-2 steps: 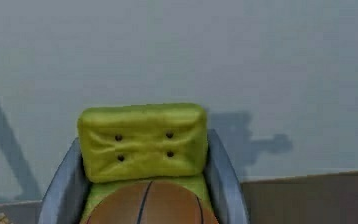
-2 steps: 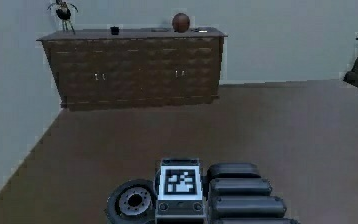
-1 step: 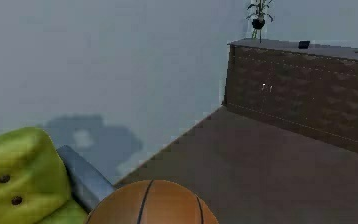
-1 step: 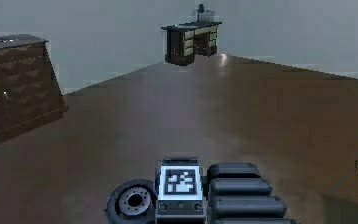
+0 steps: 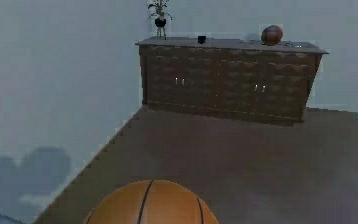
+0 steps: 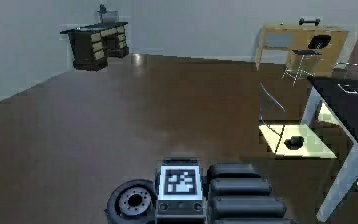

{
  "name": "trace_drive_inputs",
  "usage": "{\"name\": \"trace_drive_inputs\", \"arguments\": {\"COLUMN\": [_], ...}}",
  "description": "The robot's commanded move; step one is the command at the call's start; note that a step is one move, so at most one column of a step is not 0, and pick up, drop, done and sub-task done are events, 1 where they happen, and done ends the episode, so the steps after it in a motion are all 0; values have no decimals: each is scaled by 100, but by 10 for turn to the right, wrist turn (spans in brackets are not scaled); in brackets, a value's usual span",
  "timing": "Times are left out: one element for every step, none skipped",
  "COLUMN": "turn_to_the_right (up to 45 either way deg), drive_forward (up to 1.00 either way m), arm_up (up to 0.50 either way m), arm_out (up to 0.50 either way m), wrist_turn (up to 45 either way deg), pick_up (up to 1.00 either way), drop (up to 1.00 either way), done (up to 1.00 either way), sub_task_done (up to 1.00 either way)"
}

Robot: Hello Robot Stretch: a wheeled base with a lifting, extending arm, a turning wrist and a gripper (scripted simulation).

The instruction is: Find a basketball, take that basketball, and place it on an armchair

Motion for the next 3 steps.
{"name": "trace_drive_inputs", "arguments": {"turn_to_the_right": [0, -450, -450], "drive_forward": [20, 0, 0], "arm_up": [0, 0, 0], "arm_out": [0, 0, 0], "wrist_turn": [0, 0, 0], "pick_up": [0, 0, 0], "drop": [0, 0, 0], "done": [0, 0, 0], "sub_task_done": [0, 0, 0]}}
